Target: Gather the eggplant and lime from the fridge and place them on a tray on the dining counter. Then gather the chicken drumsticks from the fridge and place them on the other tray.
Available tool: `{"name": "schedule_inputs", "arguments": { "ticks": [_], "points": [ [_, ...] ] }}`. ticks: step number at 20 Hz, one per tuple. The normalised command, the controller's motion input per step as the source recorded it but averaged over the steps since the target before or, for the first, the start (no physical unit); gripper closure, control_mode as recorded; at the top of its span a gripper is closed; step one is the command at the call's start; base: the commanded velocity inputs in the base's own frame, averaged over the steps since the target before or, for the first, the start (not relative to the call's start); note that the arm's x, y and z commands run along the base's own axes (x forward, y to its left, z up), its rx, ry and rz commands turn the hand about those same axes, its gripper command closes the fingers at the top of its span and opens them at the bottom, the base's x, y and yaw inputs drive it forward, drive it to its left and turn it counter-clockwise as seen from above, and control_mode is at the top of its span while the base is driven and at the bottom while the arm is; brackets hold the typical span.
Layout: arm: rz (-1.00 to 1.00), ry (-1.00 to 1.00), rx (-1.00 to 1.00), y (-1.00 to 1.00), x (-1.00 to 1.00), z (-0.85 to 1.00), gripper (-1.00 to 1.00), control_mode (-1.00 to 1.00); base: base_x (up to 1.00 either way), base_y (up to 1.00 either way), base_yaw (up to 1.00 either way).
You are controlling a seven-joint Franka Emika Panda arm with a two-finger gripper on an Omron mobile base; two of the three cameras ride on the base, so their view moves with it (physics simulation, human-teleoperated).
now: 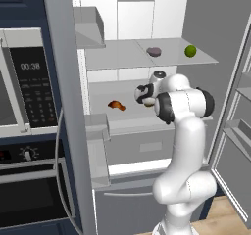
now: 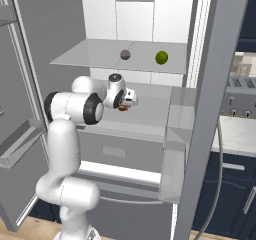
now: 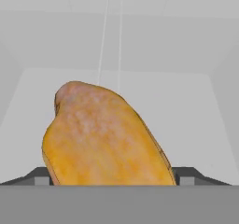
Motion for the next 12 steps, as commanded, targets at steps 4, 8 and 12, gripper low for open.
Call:
{"name": "schedule_inputs", "arguments": {
  "ticks": [4, 8, 12],
  "points": [
    [0.00, -0.02, 0.00, 0.00, -0.61, -0.13, 1.00, -1.00, 0.00, 0.00, 0.00],
    [-0.02, -0.16, 0.00, 0.00, -0.60, -0.07, 1.00, -1.00, 0.00, 0.00, 0.00],
    [-0.03, -0.09, 0.00, -0.05, -0.50, 0.01, 1.00, -1.00, 0.00, 0.00, 0.00]
  ]
}}
